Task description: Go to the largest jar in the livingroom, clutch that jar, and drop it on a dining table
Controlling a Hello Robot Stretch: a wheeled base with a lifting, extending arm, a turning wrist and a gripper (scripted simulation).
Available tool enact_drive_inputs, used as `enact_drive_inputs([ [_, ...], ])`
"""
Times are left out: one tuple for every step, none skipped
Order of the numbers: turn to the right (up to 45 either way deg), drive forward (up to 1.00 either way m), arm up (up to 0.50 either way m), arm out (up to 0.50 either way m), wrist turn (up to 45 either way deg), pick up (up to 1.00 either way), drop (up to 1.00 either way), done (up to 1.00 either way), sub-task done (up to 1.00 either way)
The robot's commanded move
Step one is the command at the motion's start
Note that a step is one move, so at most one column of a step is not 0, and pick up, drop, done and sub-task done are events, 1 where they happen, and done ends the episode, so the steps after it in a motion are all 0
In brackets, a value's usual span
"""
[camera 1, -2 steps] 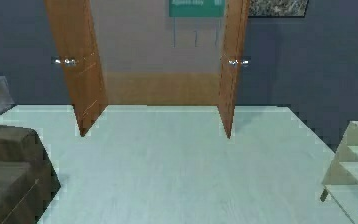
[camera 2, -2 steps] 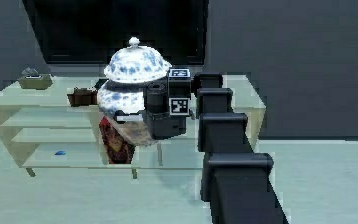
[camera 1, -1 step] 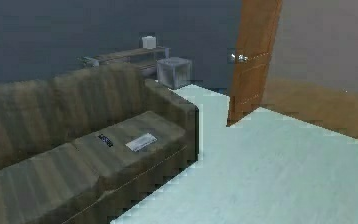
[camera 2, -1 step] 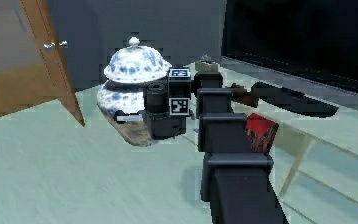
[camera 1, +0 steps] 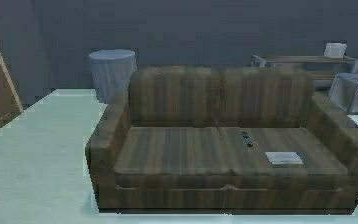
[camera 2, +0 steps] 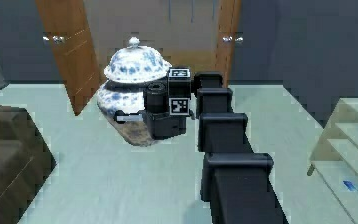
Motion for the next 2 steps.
enact_drive_inputs([
  [-45.0, 0.00, 0.00, 0.00, 0.0, 0.00, 0.00, 0.00, 0.00],
  [-3.0, 0.00, 0.00, 0.00, 0.0, 0.00, 0.00, 0.00, 0.00],
])
